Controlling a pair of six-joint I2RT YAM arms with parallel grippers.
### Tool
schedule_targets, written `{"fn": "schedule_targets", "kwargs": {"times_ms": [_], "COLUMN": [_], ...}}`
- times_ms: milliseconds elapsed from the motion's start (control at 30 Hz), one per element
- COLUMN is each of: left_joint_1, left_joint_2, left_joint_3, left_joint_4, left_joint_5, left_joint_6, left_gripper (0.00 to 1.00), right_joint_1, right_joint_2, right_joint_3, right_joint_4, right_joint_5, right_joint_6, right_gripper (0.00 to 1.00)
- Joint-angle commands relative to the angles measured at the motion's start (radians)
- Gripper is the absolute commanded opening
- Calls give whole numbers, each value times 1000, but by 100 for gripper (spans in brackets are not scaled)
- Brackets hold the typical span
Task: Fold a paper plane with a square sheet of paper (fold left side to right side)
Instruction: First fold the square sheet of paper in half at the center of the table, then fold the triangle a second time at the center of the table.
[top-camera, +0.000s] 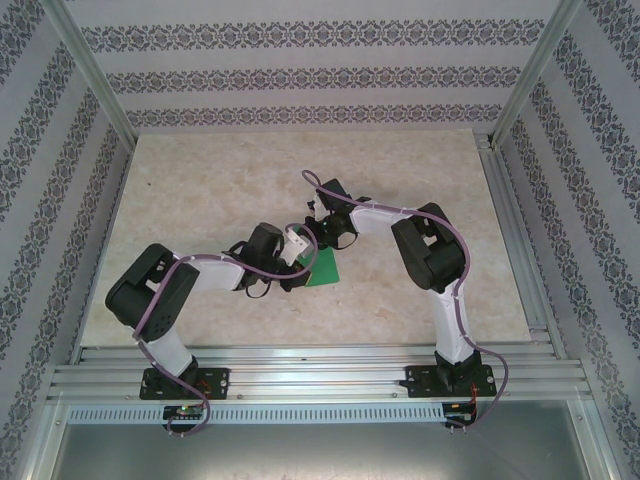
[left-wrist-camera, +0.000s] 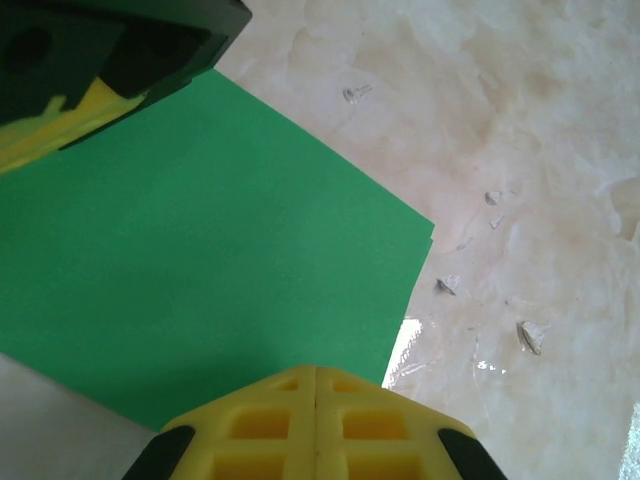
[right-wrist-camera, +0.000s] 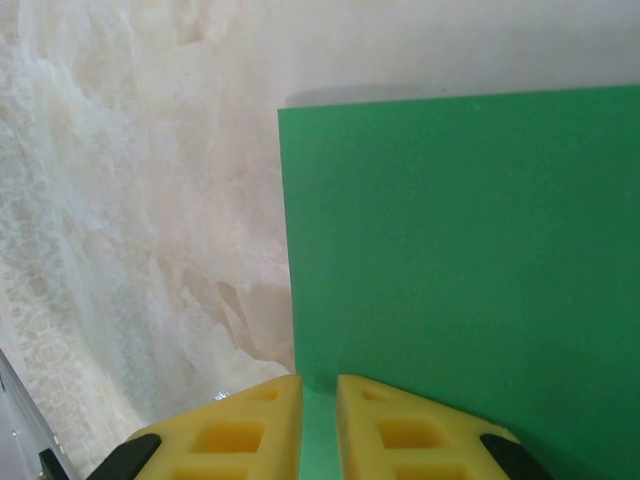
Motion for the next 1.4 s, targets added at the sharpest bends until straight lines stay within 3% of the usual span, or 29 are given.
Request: {"fn": "schedule_targets", "kwargs": {"times_ms": [0,600,767,933,1100,1200,1367], "left_joint_1": [-10,-93,-93,-93,-83,-65,-54], "left_joint_2": [26,-52,-149,-349,-489,-471,-322], "left_joint_3": [10,-174,-210,-152,-102,-84,2], "left_joint_4": [66,104,109,-13,-118,-108,-120], "left_joint_5": [1,-25,-23,-52,-159,-171,-164], "left_joint_6": [22,-112,-147,-158,-148,-193,-307], "left_gripper": [5,6,8,16,36,40,37], "right_joint_1": [10,11,12,8,-25,-54,-95], "right_joint_2": [46,45,28,-65,-221,-311,-413], "right_joint_3": [-1,-10,-3,29,-5,-79,-261], "right_joint_4": [-92,-81,-68,-95,-147,-170,-157], "right_joint_5": [72,70,48,53,102,129,122], "right_joint_6": [-24,-24,-21,-47,-83,-107,-107], "right_gripper": [18,18,19,29,43,49,48]}}
